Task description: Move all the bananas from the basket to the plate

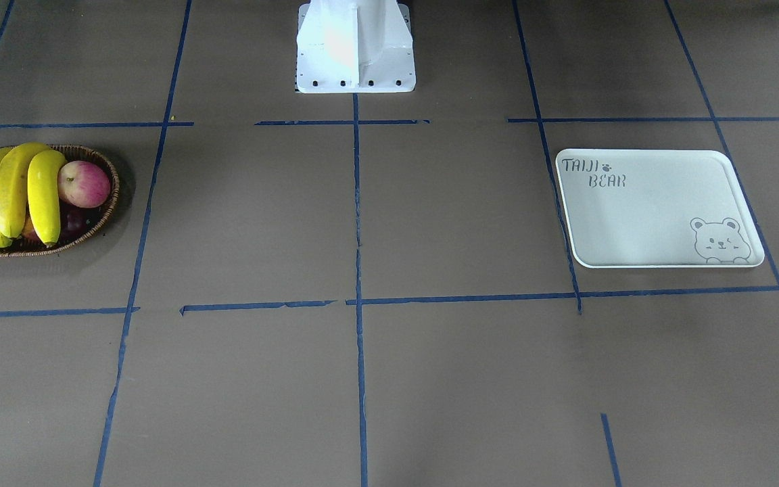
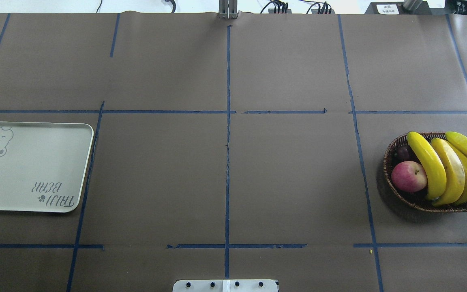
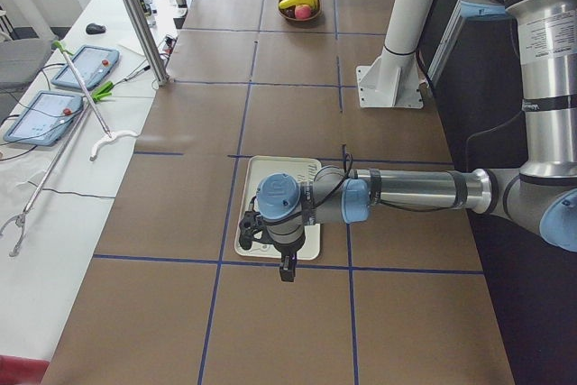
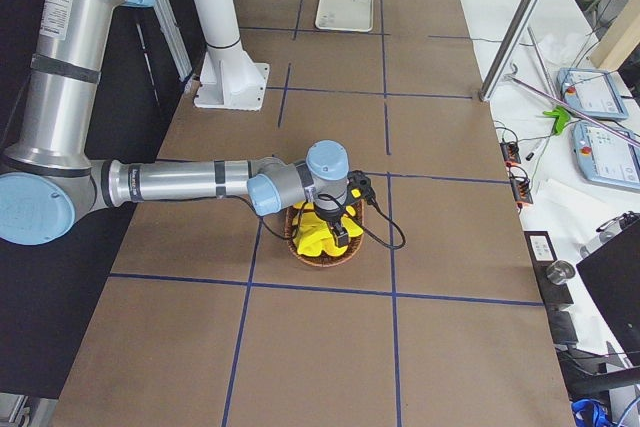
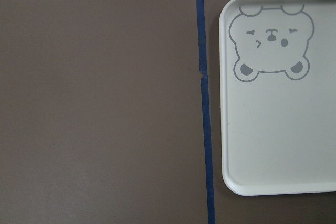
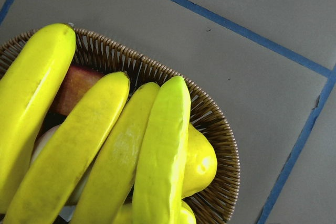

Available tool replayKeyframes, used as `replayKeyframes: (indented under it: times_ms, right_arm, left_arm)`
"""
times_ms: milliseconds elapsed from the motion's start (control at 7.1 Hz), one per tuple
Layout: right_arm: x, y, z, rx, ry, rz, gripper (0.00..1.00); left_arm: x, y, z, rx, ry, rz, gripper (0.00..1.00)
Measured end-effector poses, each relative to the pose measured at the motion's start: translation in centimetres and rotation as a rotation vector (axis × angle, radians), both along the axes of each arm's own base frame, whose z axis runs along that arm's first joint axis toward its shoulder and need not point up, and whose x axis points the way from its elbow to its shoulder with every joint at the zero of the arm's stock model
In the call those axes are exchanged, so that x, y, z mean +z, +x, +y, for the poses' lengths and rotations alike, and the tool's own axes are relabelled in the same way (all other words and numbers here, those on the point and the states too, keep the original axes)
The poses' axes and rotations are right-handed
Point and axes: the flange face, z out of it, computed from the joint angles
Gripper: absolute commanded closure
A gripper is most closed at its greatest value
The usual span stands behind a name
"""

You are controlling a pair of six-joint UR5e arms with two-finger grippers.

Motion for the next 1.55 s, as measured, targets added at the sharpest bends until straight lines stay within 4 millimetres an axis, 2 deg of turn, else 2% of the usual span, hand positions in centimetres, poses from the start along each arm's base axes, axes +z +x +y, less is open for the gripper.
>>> replayKeyframes:
  times_ms: [282, 563, 704, 985, 1126, 1267, 1408, 1549]
  right_arm:
    - [0.5, -1.9, 0.5, -0.022, -0.006, 0.03, 0.01]
    - [1.4, -3.0, 0.7, -0.035, -0.017, 0.064, 0.03]
    - [2.1, -3.4, 0.9, -0.039, -0.02, 0.09, 0.14]
    - [3.3, -4.1, 1.0, -0.05, -0.02, 0.137, 0.42]
    - [3.4, -4.3, 1.0, -0.054, -0.019, 0.143, 0.59]
    - [3.4, -4.5, 1.0, -0.058, -0.017, 0.144, 0.8]
    - [3.3, -4.7, 0.9, -0.059, -0.016, 0.143, 0.96]
    - [3.2, -4.7, 0.8, -0.058, -0.015, 0.142, 0.98]
  left_arm:
    - [0.0, 0.2, 0.0, 0.003, -0.003, 0.0, 0.0]
    - [0.1, 0.3, 0.0, 0.005, -0.004, 0.0, 0.0]
    - [0.1, 0.3, 0.0, 0.005, -0.004, 0.0, 0.0]
    - [0.1, 0.3, 0.0, 0.006, -0.004, 0.0, 0.0]
    - [0.1, 0.3, 0.0, 0.006, -0.004, 0.0, 0.0]
    - [0.1, 0.3, 0.0, 0.006, -0.004, 0.0, 0.0]
    - [0.1, 0.3, 0.0, 0.006, -0.005, 0.0, 0.0]
    - [0.1, 0.3, 0.0, 0.006, -0.005, 0.0, 0.0]
